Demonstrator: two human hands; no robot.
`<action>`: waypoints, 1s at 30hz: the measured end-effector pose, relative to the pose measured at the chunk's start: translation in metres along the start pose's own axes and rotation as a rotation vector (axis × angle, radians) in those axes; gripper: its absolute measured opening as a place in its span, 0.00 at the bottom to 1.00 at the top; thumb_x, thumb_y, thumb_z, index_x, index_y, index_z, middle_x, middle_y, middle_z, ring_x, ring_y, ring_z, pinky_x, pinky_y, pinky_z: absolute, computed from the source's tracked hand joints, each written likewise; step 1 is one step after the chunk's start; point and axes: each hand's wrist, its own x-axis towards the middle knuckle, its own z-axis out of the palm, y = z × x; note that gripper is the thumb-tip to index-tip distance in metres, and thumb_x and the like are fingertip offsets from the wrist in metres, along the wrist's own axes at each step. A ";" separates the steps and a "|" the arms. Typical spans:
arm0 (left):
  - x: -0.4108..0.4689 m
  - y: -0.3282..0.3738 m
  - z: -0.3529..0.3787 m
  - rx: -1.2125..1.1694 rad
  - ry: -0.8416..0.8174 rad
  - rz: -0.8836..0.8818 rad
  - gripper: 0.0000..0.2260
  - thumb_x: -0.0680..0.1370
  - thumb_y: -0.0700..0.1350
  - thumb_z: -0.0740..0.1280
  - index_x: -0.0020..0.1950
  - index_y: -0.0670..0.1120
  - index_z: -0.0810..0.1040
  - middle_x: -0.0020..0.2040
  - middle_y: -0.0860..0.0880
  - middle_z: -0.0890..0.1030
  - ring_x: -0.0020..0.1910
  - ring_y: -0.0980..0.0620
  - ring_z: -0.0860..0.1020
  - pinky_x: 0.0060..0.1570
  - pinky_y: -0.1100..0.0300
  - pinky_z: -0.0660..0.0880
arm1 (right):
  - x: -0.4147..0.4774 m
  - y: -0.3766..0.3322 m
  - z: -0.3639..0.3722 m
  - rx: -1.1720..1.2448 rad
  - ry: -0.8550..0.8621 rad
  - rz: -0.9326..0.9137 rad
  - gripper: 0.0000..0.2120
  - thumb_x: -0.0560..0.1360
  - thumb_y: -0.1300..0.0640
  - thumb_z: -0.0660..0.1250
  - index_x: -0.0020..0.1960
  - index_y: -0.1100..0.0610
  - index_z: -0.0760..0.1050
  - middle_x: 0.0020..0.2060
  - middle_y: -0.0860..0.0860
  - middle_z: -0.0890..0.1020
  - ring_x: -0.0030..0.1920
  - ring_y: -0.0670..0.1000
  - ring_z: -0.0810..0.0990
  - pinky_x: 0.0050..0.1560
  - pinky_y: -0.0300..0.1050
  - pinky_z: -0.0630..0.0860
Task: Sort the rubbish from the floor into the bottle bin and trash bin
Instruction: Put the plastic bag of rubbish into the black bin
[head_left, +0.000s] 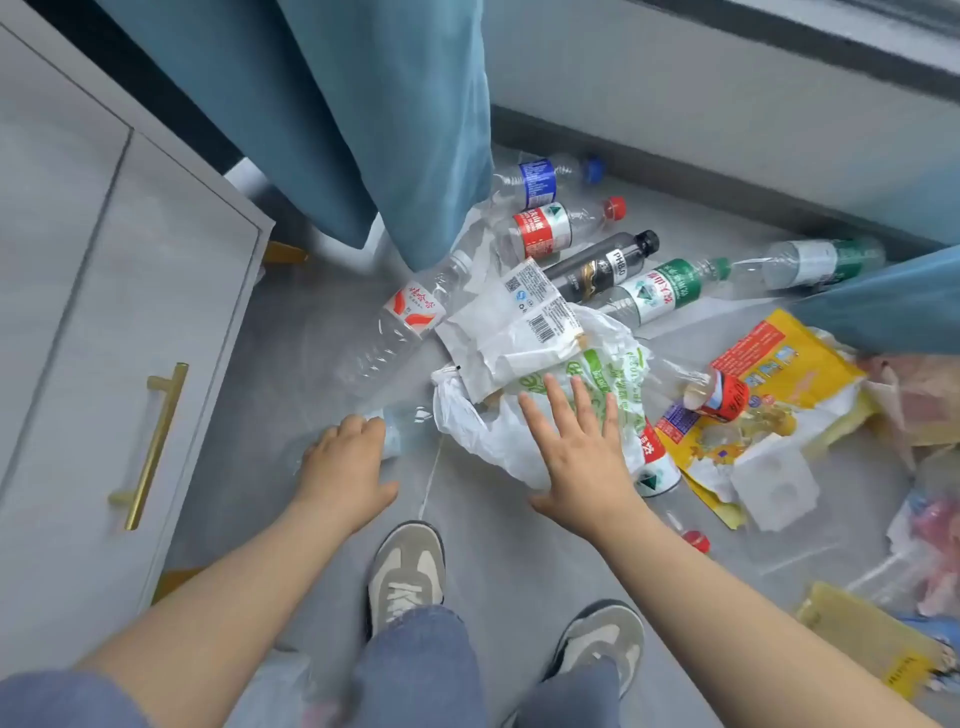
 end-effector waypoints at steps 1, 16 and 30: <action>0.004 -0.002 0.004 0.002 -0.015 -0.011 0.23 0.71 0.52 0.69 0.61 0.46 0.68 0.60 0.46 0.71 0.60 0.44 0.71 0.57 0.53 0.70 | 0.006 -0.002 0.005 -0.029 0.040 -0.023 0.56 0.62 0.42 0.75 0.78 0.48 0.43 0.78 0.56 0.44 0.76 0.63 0.39 0.72 0.69 0.40; 0.039 -0.021 0.050 -0.111 0.017 -0.055 0.23 0.70 0.52 0.69 0.61 0.46 0.67 0.58 0.47 0.73 0.57 0.43 0.73 0.54 0.53 0.72 | 0.085 -0.018 0.022 -0.062 0.203 0.002 0.21 0.64 0.63 0.73 0.56 0.58 0.73 0.53 0.56 0.76 0.51 0.60 0.76 0.36 0.48 0.71; -0.087 0.009 -0.057 -0.340 0.032 -0.071 0.23 0.68 0.55 0.70 0.60 0.48 0.70 0.55 0.47 0.75 0.53 0.45 0.75 0.50 0.54 0.74 | -0.036 -0.012 -0.106 0.427 0.284 0.157 0.12 0.68 0.67 0.61 0.49 0.63 0.78 0.43 0.58 0.78 0.47 0.61 0.75 0.43 0.51 0.72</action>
